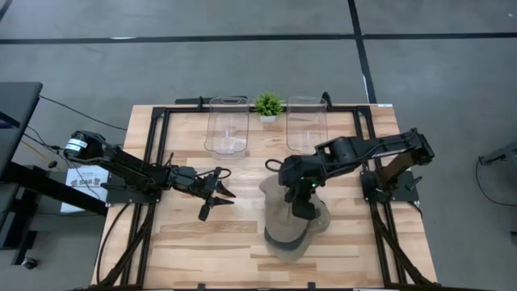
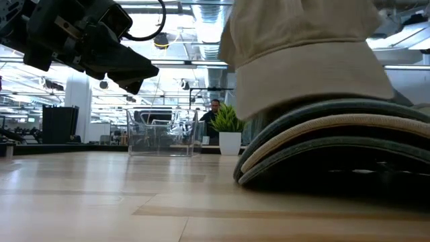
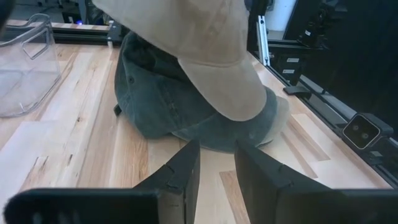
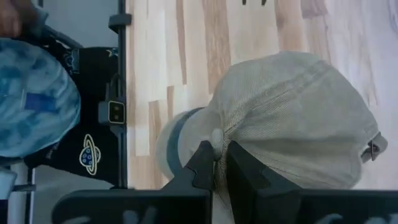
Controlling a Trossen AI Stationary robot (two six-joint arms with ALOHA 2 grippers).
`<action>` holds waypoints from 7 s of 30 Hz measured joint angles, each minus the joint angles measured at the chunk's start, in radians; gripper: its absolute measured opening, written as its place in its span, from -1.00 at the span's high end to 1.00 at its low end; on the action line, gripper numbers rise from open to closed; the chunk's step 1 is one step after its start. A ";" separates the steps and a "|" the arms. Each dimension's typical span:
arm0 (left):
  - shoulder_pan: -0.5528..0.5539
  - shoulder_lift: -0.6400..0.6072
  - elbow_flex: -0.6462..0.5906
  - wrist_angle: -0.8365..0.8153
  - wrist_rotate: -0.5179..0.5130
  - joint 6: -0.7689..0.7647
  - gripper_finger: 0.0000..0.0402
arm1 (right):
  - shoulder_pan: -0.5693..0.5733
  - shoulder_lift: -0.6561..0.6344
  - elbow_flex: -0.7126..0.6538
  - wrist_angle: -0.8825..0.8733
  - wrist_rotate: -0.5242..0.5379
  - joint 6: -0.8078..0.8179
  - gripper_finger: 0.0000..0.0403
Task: Pick & Place hat
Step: Put the top brown cap into the right transparent bin, then put the top blue cap into the left transparent bin
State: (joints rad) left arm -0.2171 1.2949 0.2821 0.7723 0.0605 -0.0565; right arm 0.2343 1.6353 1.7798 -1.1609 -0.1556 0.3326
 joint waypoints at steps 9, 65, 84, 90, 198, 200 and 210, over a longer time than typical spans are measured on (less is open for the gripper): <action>0.000 0.000 0.000 0.020 0.000 0.000 0.52 | -0.047 -0.056 0.000 0.081 -0.140 -0.028 0.95; 0.092 0.000 0.000 0.196 0.072 0.053 0.52 | -0.918 -0.211 -0.001 0.020 -0.316 -1.097 0.95; 0.335 0.000 0.001 0.224 0.072 0.052 0.52 | -1.193 -0.141 -0.001 0.016 -0.284 -1.312 0.95; 0.374 0.000 0.001 0.225 0.072 0.053 0.52 | -1.192 -0.141 -0.001 0.023 -0.279 -1.363 0.95; 0.342 0.000 0.038 0.212 0.361 -0.031 0.52 | -0.412 -0.202 -0.051 0.204 0.076 -0.650 0.30; 0.290 0.000 0.038 0.212 0.363 -0.031 0.52 | -0.330 -0.194 -0.051 0.188 0.144 -0.593 0.35; 0.105 0.000 0.038 0.216 0.360 -0.033 0.52 | -0.002 -0.093 -0.051 0.060 0.489 -0.219 0.48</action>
State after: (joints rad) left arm -0.1122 1.2948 0.3199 0.9884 0.4201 -0.0890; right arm 0.2321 1.5425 1.7283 -1.1005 0.3333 0.1136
